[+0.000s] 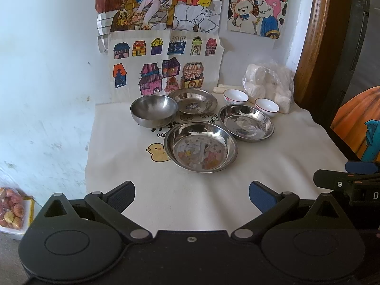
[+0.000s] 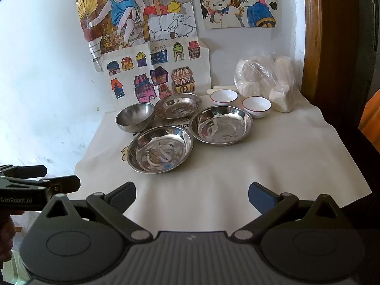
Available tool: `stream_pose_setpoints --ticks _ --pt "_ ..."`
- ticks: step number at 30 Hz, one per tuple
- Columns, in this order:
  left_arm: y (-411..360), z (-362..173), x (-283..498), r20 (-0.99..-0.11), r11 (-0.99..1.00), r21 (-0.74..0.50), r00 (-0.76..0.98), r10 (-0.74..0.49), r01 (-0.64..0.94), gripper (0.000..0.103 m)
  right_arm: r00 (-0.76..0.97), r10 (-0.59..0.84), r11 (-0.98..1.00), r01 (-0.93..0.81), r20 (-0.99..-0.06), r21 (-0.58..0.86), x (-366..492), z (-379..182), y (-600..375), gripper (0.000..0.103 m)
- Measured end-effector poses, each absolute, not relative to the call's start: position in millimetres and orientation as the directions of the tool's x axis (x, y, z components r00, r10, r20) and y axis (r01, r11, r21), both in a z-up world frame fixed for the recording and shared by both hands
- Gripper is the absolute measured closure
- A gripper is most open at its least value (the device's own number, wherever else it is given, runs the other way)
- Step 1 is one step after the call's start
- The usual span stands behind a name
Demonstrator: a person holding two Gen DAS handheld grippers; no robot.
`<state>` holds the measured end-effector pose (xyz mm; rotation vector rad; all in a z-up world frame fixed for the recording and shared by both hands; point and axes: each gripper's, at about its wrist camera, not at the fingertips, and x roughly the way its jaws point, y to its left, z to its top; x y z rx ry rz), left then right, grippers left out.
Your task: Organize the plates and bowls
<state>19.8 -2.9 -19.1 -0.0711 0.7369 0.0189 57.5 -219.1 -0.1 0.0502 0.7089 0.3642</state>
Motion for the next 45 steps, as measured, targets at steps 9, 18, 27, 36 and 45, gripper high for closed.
stream_pose_setpoints --ticks 9,18,27,36,45 --pt "-4 -19 28 -0.682 0.997 -0.065 0.731 -0.017 -0.038 0.001 0.695 0.342 0.937 -0.305 -0.633 0.171 63 -2 -219 0.0" --pt "-3 -19 39 -0.693 0.997 -0.069 0.72 -0.029 -0.026 0.001 0.691 0.337 0.939 -0.296 -0.64 0.175 71 -5 -222 0.0" --pt "-4 -20 48 -0.706 0.997 -0.069 0.708 -0.03 -0.027 0.001 0.681 0.338 0.939 -0.296 -0.65 0.178 80 -7 -224 0.0" --pt "-10 -23 61 -0.719 0.997 -0.066 0.695 -0.02 -0.04 0.001 0.667 0.347 0.934 -0.306 -0.66 0.183 93 -11 -229 0.0" --pt "-18 -34 88 -0.752 0.987 -0.096 0.659 0.011 -0.127 0.001 0.641 0.354 0.928 -0.332 -0.681 0.17 123 -19 -247 0.0"
